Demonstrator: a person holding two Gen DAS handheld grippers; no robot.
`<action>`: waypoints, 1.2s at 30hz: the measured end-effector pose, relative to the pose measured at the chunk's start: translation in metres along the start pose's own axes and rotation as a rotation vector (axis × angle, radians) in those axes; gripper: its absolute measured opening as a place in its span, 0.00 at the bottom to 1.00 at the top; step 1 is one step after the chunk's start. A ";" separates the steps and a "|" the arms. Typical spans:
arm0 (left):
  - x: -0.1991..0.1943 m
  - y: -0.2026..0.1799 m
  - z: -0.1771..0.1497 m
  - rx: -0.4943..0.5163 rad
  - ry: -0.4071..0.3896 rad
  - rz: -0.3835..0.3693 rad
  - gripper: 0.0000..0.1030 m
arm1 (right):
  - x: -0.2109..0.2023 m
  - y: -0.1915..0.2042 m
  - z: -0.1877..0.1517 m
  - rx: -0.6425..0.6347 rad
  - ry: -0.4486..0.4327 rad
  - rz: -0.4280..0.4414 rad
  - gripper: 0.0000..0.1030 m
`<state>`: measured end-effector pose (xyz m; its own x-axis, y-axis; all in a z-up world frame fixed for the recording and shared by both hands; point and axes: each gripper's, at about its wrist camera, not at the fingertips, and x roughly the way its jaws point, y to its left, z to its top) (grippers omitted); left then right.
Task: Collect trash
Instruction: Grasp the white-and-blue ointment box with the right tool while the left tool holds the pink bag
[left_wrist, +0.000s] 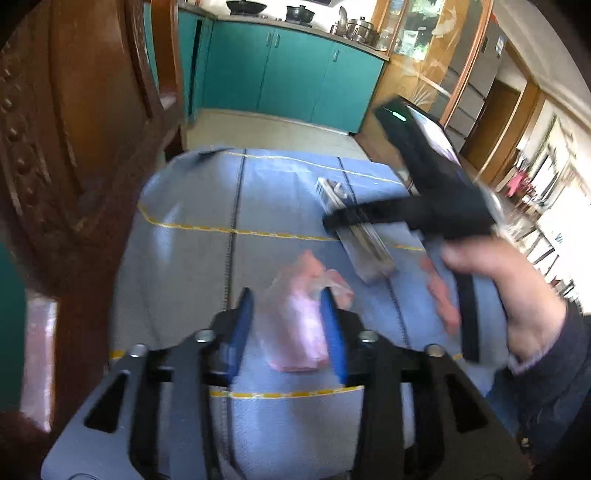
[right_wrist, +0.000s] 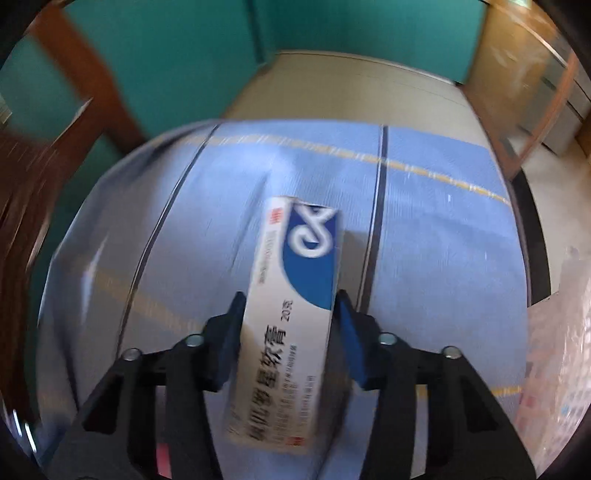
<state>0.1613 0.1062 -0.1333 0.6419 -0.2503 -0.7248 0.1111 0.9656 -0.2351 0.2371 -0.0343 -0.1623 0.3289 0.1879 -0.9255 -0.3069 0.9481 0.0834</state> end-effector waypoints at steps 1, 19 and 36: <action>0.002 -0.001 0.001 0.002 0.005 -0.005 0.42 | -0.005 -0.001 -0.010 -0.026 -0.001 -0.002 0.37; 0.041 -0.014 -0.002 0.045 0.063 0.044 0.52 | -0.039 -0.014 -0.086 -0.115 -0.074 -0.059 0.45; -0.027 -0.029 0.002 0.075 -0.097 0.179 0.45 | -0.116 -0.024 -0.114 -0.029 -0.243 -0.091 0.41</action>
<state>0.1418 0.0855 -0.1056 0.7263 -0.0697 -0.6838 0.0422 0.9975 -0.0568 0.1047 -0.1079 -0.0994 0.5601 0.1618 -0.8124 -0.2905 0.9568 -0.0098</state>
